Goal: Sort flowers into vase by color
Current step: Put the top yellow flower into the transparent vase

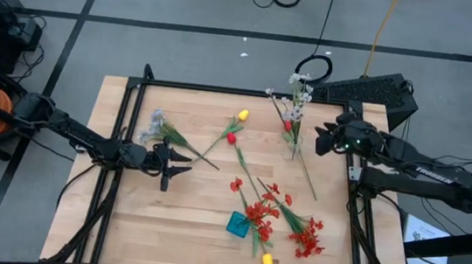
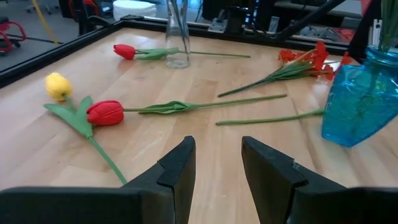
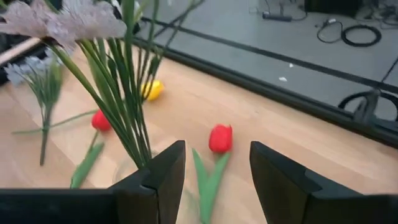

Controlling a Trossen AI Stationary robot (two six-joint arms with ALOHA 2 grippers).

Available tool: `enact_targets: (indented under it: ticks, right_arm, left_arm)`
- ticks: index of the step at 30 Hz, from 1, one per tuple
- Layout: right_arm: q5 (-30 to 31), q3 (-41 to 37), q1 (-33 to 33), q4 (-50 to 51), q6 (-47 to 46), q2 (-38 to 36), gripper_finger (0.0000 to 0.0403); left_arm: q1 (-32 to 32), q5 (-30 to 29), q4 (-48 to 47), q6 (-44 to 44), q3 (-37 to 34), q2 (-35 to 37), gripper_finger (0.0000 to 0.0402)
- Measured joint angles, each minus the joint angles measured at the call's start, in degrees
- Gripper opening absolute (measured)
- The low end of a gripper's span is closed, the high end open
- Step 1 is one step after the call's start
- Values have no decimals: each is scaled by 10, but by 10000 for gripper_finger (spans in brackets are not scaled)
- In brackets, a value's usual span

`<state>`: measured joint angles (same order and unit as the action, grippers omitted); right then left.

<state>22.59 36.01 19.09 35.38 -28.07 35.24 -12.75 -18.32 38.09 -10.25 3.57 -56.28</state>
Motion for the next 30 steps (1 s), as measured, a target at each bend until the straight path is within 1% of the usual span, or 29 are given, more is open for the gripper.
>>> enact_targets:
  ticks: [6, 10, 12, 14, 17, 19, 21, 25, 26, 30]
  right_arm:
    - [0, 13, 0, 65, -26, -17, 171]
    - [-1, 13, 0, 129, -80, -27, 171]
    - [-9, 13, -1, 165, -114, -28, 171]
    - [-25, 13, -2, 190, -141, -25, 166]
    - [-34, 13, -13, 212, -175, -13, 142]
    - [-34, 13, -25, 222, -197, -2, 118]
    - [-34, 13, -39, 228, -218, 12, 89]
    - [-34, 13, -76, 232, -248, 48, 21]
    - [-35, 13, -85, 232, -252, 59, 11]
    - [-34, 13, -121, 233, -279, 106, 12]
  left_arm:
    - [0, 0, 0, 0, 0, 0, 136]
    - [0, -4, 0, -15, 0, 0, 136]
    - [0, -19, 0, -28, 0, 0, 136]
    - [0, -57, 0, -54, 0, 0, 136]
    - [0, -126, 0, -91, 0, 0, 136]
    - [0, -156, 0, -105, 0, 0, 136]
    - [0, -172, 0, -116, 0, 0, 136]
    - [0, -178, 0, -119, 0, 0, 136]
    - [0, -181, 0, -119, 0, 0, 136]
    - [0, -208, 0, -119, 0, 0, 136]
